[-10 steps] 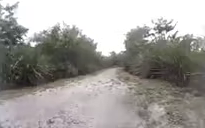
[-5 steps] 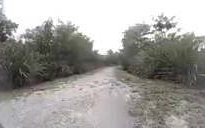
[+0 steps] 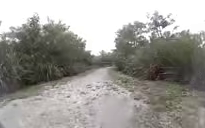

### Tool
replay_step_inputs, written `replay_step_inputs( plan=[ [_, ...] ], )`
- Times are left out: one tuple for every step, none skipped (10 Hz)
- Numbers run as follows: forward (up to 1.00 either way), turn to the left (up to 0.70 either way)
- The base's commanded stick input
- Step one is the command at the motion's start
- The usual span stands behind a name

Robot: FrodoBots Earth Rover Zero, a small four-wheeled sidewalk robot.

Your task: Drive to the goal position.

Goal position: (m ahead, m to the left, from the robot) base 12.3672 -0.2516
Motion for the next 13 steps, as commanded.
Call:
replay_step_inputs(
  plan=[
    [0.70,0.00],
    [0.70,0.00],
    [0.70,0.00],
    [0.70,0.00],
    [0.70,0.00],
    [0.70,0.00],
    [0.70,0.00],
    [0.70,0.00],
    [0.70,0.00],
    [0.70,0.00],
    [0.70,0.35],
    [0.70,0.35],
    [0.70,0.35]
  ],
)
